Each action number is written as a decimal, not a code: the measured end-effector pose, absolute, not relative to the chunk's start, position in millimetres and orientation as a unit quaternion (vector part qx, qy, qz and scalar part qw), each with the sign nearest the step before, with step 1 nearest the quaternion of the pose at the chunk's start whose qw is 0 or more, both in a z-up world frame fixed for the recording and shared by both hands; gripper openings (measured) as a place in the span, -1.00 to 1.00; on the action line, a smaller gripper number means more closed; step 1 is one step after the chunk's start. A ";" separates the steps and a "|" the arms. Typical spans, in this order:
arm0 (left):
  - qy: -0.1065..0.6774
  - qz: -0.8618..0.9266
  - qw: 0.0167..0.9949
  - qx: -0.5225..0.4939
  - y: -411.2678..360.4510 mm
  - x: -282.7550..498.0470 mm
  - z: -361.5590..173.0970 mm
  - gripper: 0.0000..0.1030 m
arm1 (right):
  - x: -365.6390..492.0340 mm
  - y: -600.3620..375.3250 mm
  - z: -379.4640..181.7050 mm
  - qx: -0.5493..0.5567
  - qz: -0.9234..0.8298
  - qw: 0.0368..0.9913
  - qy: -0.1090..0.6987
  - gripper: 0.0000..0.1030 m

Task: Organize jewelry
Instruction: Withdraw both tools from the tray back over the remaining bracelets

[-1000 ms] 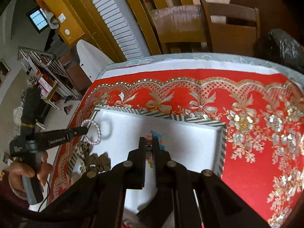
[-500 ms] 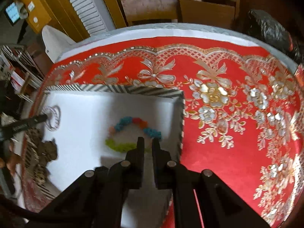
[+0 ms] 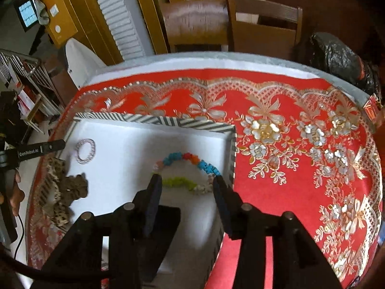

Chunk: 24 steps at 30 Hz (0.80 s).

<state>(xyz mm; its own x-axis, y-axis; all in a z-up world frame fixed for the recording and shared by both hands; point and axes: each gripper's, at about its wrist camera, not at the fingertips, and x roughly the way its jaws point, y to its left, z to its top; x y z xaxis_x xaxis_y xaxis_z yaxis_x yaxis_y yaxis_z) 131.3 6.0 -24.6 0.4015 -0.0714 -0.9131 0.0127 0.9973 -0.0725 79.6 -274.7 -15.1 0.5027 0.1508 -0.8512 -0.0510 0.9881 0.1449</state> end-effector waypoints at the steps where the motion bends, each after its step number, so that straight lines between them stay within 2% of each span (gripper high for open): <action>1: 0.541 -0.025 0.840 -0.020 4.5 126.4 -20.1 -0.65 | 74.4 -274.4 -8.6 0.055 0.057 0.869 0.488 -0.09; 12: 0.499 -0.055 0.865 0.011 -24.7 61.5 26.9 -0.65 | 5.6 -258.3 46.5 0.072 0.072 0.891 0.442 0.09; 24: 0.488 -0.068 0.870 -0.001 -46.9 -7.1 45.9 -0.66 | -66.7 -261.0 63.3 0.073 0.063 0.897 0.432 0.20</action>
